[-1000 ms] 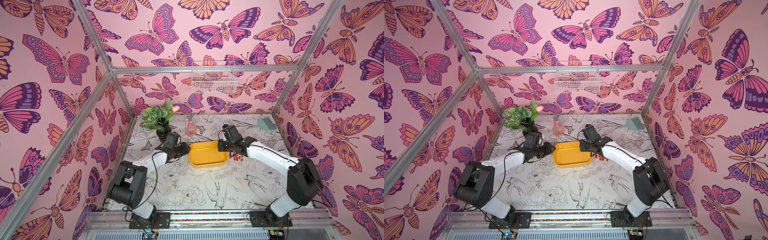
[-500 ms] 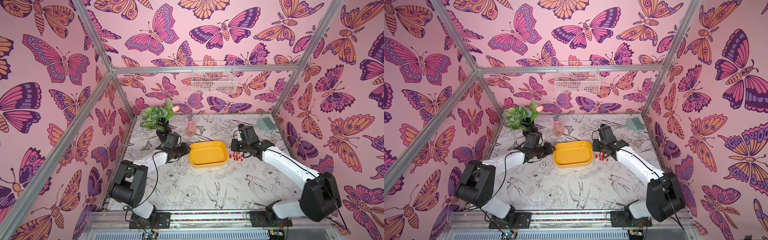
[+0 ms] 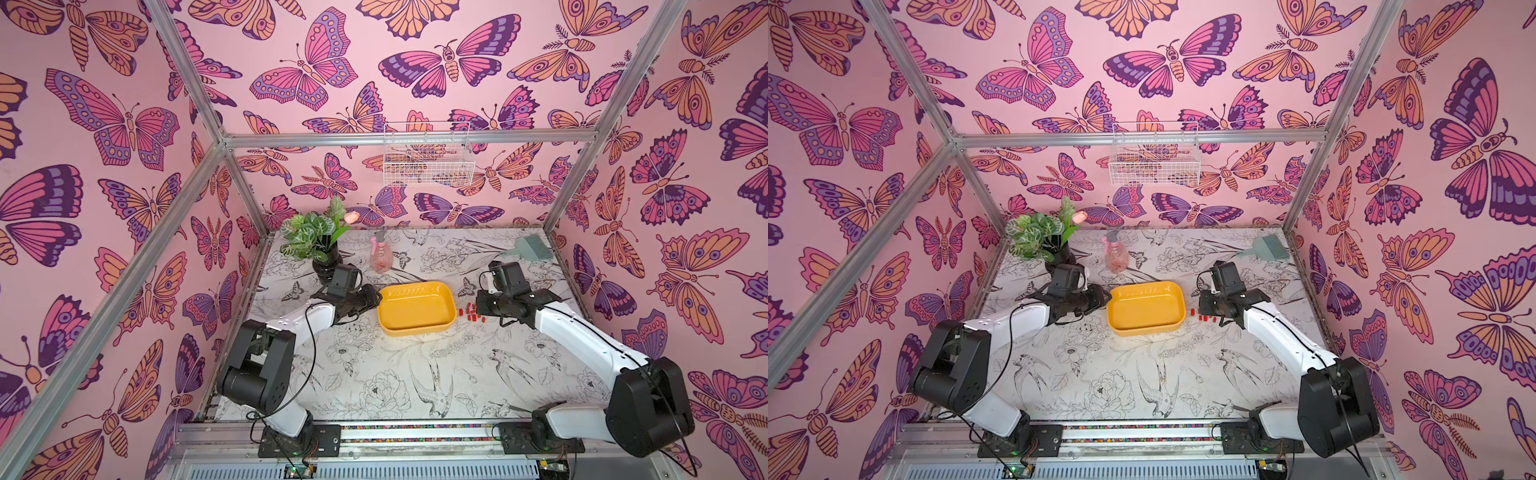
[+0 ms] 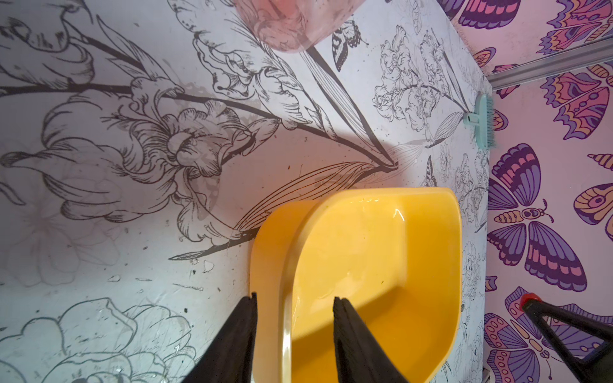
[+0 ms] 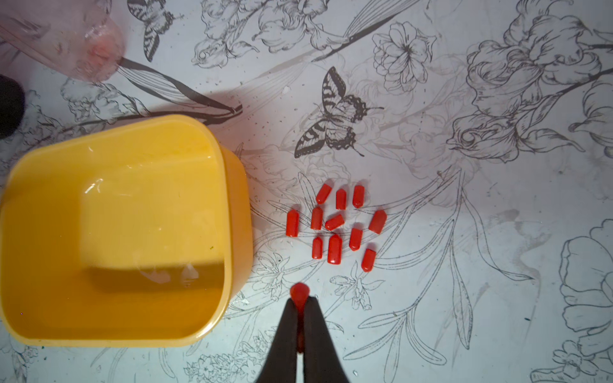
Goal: Take the screw protection sleeves out of the storage box
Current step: Pick up the screw protection sleeve from the storage box, then place the screw protection sleeve at the center of the board.
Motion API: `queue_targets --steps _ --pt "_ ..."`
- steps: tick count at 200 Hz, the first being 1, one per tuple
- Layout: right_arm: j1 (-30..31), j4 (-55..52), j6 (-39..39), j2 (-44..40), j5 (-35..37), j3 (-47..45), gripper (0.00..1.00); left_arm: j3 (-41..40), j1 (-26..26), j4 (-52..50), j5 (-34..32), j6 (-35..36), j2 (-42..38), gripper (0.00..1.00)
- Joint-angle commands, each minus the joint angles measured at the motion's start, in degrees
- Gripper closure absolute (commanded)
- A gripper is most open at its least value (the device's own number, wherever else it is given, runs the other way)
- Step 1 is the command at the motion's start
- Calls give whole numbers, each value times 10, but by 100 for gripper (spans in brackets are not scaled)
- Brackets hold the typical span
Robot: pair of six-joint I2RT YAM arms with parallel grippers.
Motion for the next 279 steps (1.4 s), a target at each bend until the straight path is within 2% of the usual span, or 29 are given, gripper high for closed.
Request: queue_targets --steps 1,157,279 --pt "-5 -23 -13 -14 7 -13 90 11 -1 -10 6 13 12 57" --pt "-52 -26 -18 18 -8 -48 92 68 -30 -7 -8 43 54 57" --pt "-97 -4 -15 115 -46 -29 92 7 -32 7 -54 38 -34 56"
